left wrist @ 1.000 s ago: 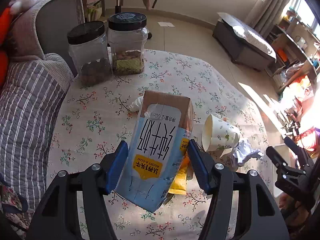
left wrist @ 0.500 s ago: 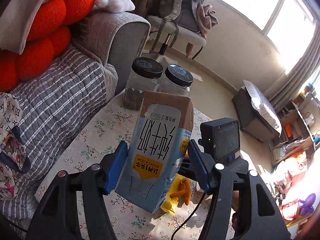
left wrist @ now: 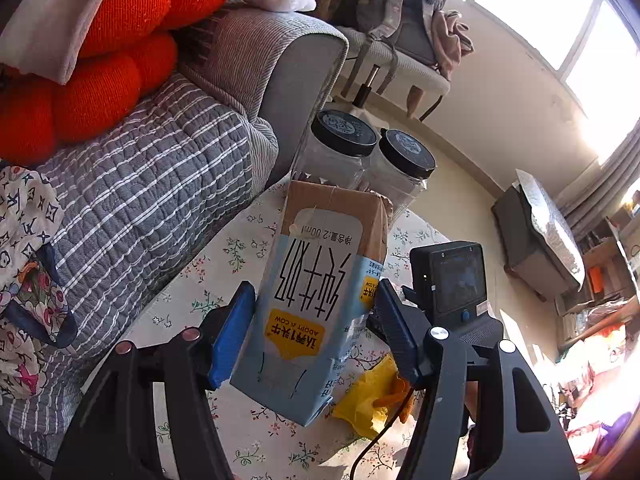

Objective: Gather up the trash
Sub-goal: 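Lift the carton with the left tool while the right tool grasps the white wrapped tissue, then carry the carton and tissue over the white bin with both tools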

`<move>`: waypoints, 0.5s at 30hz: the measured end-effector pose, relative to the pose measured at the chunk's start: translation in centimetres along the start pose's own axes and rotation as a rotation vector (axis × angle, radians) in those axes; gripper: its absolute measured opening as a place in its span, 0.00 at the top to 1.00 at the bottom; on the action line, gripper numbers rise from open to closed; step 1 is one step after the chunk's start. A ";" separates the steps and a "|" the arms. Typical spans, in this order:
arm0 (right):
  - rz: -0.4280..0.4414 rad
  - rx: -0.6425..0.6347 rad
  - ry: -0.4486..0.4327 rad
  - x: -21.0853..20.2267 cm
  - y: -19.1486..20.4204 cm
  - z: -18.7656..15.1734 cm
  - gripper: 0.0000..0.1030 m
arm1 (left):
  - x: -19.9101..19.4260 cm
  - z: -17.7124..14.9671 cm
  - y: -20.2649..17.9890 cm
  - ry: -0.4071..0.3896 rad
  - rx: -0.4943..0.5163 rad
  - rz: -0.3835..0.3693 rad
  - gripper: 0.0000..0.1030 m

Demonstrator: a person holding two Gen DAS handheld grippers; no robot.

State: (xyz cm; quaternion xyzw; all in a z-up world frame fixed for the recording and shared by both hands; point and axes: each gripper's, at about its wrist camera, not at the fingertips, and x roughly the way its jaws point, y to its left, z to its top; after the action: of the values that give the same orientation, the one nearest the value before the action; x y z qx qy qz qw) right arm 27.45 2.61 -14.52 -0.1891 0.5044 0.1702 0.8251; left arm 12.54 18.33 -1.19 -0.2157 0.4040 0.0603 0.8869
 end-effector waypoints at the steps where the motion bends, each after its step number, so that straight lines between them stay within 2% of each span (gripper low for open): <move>1: 0.008 0.027 -0.017 -0.9 -0.2 0.0 0.55 | 0.2 0.0 0.2 -0.001 -0.009 0.006 0.40; 8: -0.004 0.250 -0.114 -7.3 -2.4 -1.9 0.54 | 0.0 -0.2 -0.2 -0.017 -0.019 0.010 0.40; 15: -0.063 0.359 -0.188 -12.3 -4.4 -5.0 0.54 | -0.4 -0.9 -1.7 -0.034 0.033 0.010 0.40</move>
State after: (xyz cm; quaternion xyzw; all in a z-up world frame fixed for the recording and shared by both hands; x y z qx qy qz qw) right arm 20.38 -4.77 -4.92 -0.0380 0.4414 0.0689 0.8939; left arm 12.16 16.48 -0.86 -0.1982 0.3909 0.0616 0.8967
